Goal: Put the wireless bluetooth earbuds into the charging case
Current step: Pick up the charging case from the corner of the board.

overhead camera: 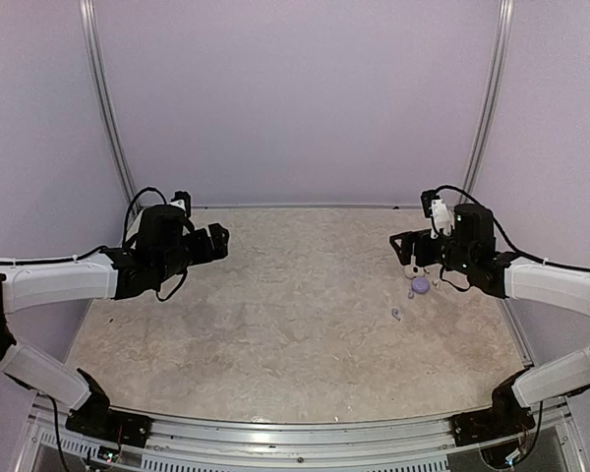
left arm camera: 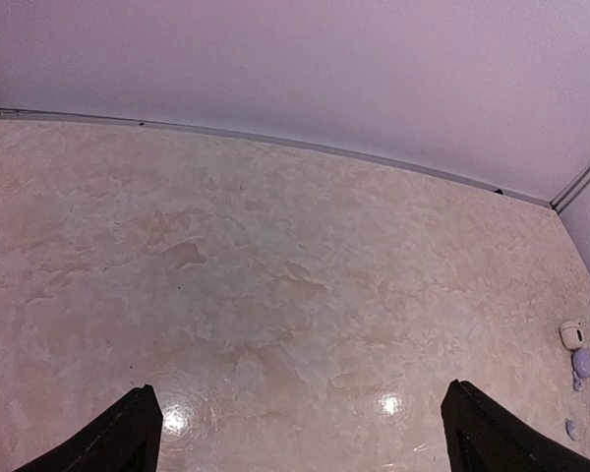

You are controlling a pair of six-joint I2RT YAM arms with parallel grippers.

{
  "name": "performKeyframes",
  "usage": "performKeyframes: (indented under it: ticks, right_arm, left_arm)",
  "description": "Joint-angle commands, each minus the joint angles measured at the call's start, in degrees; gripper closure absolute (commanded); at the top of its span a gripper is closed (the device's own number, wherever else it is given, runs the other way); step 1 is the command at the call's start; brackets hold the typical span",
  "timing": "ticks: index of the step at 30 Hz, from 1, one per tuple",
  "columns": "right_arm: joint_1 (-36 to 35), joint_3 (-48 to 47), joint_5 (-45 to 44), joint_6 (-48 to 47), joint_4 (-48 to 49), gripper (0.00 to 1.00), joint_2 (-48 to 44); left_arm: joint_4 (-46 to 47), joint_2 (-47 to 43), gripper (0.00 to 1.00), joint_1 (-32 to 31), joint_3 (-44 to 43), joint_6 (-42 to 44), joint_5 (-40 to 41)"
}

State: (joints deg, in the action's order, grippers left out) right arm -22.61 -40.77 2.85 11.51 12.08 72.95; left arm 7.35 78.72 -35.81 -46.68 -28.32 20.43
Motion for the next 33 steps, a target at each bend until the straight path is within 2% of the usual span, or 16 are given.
performKeyframes:
  ticks: [1,5,10,16,23,33]
  right_arm:
    - [-0.9,-3.8,-4.1,-1.4,-6.4,0.00,0.1]
    - [-0.9,-6.3,-4.6,-2.1,-10.7,0.01,0.9]
    - [1.7,-7.5,-1.3,0.3,-14.6,0.00,2.5]
    - [3.3,-9.1,-0.5,0.6,-18.3,0.00,6.2]
    - [3.7,-11.4,-1.3,0.0,-20.0,0.03,12.7]
    - [7.3,-11.8,-1.3,-0.6,-18.8,0.09,20.1]
  left_arm:
    - [3.5,-0.9,0.01,-0.4,0.2,1.3,-0.5]
    - [5.1,-1.4,0.01,0.1,1.0,2.1,-2.9]
    - [5.8,-1.3,0.01,0.9,0.8,3.0,-5.3]
    - [5.2,-1.7,0.01,1.3,1.9,2.7,-5.4]
    - [5.5,-4.1,0.01,1.5,3.8,2.3,-5.1]
    - [5.2,-2.9,0.01,1.9,3.0,2.1,-6.5]
